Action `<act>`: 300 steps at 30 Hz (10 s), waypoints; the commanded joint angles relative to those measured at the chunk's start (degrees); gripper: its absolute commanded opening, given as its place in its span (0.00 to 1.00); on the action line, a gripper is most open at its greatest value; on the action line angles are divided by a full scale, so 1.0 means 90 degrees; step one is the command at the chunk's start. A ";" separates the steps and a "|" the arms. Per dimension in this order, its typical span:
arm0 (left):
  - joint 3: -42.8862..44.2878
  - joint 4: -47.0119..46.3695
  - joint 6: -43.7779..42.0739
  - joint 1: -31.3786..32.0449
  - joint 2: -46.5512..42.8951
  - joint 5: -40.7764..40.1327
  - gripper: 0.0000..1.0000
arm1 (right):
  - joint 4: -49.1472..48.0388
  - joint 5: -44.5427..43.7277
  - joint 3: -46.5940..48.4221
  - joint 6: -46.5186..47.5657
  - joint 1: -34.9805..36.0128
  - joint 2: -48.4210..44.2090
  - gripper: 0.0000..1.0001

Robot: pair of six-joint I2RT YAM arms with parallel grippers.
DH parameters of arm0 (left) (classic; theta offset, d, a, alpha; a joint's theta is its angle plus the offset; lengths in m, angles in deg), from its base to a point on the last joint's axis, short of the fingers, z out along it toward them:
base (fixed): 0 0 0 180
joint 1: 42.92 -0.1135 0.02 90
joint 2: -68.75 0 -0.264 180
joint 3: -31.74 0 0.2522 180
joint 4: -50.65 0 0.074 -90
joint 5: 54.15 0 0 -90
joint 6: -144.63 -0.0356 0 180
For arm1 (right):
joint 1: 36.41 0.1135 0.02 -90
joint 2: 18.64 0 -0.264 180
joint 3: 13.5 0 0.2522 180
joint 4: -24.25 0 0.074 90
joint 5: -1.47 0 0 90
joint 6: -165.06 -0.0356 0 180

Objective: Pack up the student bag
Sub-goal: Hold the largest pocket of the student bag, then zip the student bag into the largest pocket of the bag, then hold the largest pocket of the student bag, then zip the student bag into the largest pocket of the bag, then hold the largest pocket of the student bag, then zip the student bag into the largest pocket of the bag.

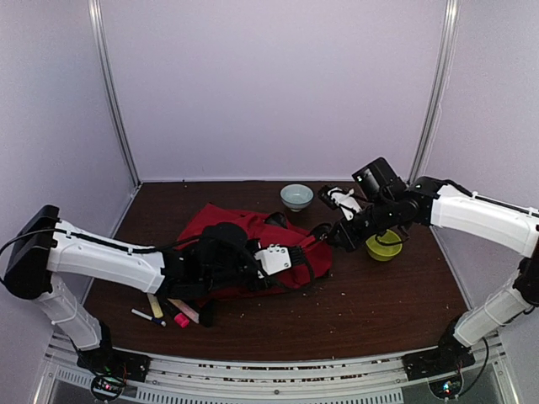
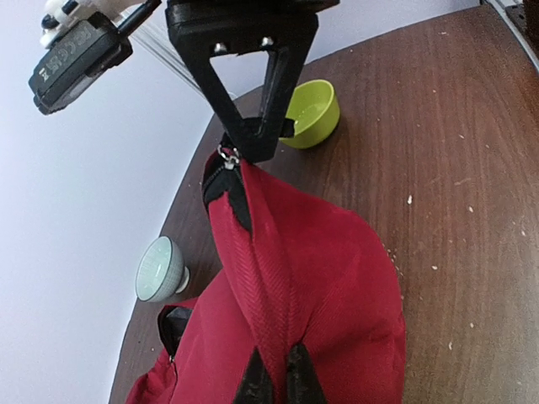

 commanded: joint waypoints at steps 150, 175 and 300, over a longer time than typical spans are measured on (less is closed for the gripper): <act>-0.0304 0.3689 0.1907 0.2221 -0.1663 0.0051 0.52 | -0.1671 0.1763 -0.1321 -0.1763 0.2863 0.0577 0.00; -0.0486 0.5362 0.2747 0.2436 -0.1523 -0.1414 0.00 | 0.0625 -0.0878 -0.1681 -0.1106 0.0361 -0.0573 0.00; 0.1003 0.3006 0.2890 0.1643 -0.1550 0.1029 0.67 | -0.1404 -0.0306 -0.0203 -0.1080 -0.1321 0.0647 0.43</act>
